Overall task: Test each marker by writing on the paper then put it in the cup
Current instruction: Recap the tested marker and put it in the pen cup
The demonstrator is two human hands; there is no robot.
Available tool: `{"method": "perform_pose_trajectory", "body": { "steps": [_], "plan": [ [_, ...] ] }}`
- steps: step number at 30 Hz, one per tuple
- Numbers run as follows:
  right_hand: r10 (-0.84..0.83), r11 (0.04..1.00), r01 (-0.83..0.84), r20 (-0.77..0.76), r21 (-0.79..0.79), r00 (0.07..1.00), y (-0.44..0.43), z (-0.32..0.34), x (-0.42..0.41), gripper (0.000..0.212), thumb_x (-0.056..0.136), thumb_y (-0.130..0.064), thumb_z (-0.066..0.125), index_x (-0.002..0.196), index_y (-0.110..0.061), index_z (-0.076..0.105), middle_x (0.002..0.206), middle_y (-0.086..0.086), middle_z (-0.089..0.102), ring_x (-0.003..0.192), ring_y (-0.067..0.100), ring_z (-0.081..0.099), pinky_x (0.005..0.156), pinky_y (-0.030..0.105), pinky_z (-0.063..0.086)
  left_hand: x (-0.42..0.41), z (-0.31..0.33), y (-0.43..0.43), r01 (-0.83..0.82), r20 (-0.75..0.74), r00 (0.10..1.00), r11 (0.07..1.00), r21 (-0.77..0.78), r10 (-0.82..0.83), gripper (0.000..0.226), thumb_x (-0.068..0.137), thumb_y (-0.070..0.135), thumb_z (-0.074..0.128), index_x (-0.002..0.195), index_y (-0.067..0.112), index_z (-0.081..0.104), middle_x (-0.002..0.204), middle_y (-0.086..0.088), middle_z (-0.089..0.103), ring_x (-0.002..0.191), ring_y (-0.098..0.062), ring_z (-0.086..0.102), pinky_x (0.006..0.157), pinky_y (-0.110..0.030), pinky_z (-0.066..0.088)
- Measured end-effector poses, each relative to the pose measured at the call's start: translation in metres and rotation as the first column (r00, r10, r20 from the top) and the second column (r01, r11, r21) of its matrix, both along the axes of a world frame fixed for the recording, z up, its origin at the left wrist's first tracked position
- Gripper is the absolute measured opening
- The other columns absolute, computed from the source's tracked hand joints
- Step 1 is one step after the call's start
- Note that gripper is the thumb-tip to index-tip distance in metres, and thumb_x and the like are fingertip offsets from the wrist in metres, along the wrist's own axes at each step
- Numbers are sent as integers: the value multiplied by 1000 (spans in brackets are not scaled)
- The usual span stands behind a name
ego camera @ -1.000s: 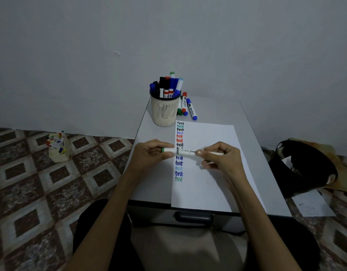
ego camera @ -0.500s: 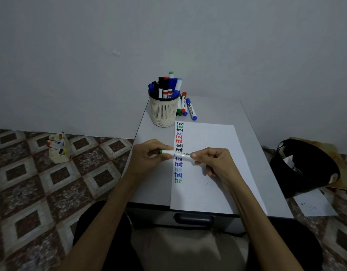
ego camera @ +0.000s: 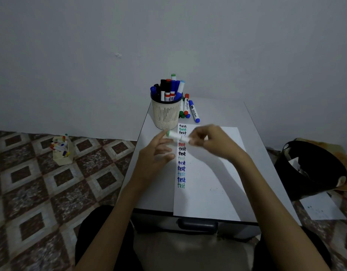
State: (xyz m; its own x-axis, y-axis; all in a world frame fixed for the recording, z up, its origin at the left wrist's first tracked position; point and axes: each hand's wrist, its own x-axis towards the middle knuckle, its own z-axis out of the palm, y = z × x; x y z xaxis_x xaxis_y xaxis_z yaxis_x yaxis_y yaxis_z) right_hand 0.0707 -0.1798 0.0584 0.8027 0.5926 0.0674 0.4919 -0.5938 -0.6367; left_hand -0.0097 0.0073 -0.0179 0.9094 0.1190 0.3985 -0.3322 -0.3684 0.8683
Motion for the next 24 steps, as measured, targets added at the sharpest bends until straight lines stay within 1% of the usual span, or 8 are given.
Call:
{"method": "perform_pose_trajectory", "body": {
  "steps": [3, 5, 7, 10, 13, 18, 21, 24],
  "plan": [
    [-211, 929, 151, 149, 337, 966, 18, 28, 17, 18, 87, -14, 67, 104, -12, 63, 86, 3, 64, 71, 13, 59, 65, 28, 48, 5, -6, -2, 6, -119, 993, 981, 193, 17, 70, 85, 22, 66, 144, 21, 28, 131, 5, 52, 118, -5, 48, 102, -24, 35],
    [-256, 831, 124, 175, 542, 951, 35, 47, 26, 38, 86, -12, 67, 121, -15, 52, 81, 6, 63, 66, 17, 63, 61, 29, 55, 6, -10, -3, 11, -80, 997, 931, 366, 19, 60, 87, 37, 56, 140, 17, 37, 137, 0, 49, 126, -12, 42, 108, -30, 27],
    [-276, 755, 69, 220, 652, 936, 52, 63, 35, 58, 86, -9, 64, 138, -19, 39, 76, 11, 63, 63, 21, 65, 59, 31, 57, 8, -13, -3, 17, -62, 998, 867, 498, 16, 62, 84, 51, 43, 133, 15, 48, 138, -3, 48, 130, -17, 39, 112, -35, 20],
    [-345, 685, 11, 311, 728, 886, 75, 76, 49, 67, 86, -7, 60, 146, -18, 31, 71, 3, 60, 62, 16, 65, 62, 37, 59, 13, -19, -1, 11, -63, 998, 839, 544, 28, 65, 80, 58, 34, 127, 18, 55, 138, 0, 49, 131, -14, 38, 113, -34, 14],
    [-398, 681, 2, 369, 732, 840, 90, 77, 61, 68, 87, -6, 59, 147, -18, 28, 72, 0, 59, 62, 14, 64, 63, 40, 58, 16, -20, 0, 0, -60, 997, 835, 551, 40, 58, 83, 54, 41, 127, 19, 56, 138, 2, 48, 131, -12, 38, 112, -31, 12],
    [-321, 835, 42, 423, 549, 847, 99, 56, 71, 70, 83, -3, 62, 144, -24, 35, 65, 10, 62, 59, 18, 61, 61, 28, 54, 17, -23, 1, -7, -46, 998, 831, 557, 40, 65, 80, 59, 34, 125, 18, 57, 137, 2, 49, 130, -13, 39, 111, -30, 13],
    [-307, 921, 114, 511, 374, 803, 102, 32, 74, 44, 83, -6, 60, 125, -15, 52, 76, 7, 61, 74, 20, 56, 64, 38, 51, 17, -23, 1, -11, -45, 998, 834, 552, 42, 65, 81, 59, 34, 125, 18, 57, 137, 2, 49, 130, -12, 39, 111, -28, 12],
    [-303, 929, 107, 564, 353, 768, 102, 12, 77, 36, 84, -4, 55, 120, -10, 59, 87, 8, 57, 88, 21, 46, 69, 40, 47, 18, -23, 0, 0, -52, 998, 838, 546, 34, 66, 80, 59, 34, 124, 16, 58, 137, 1, 50, 130, -13, 40, 111, -27, 12]
  ]
}}
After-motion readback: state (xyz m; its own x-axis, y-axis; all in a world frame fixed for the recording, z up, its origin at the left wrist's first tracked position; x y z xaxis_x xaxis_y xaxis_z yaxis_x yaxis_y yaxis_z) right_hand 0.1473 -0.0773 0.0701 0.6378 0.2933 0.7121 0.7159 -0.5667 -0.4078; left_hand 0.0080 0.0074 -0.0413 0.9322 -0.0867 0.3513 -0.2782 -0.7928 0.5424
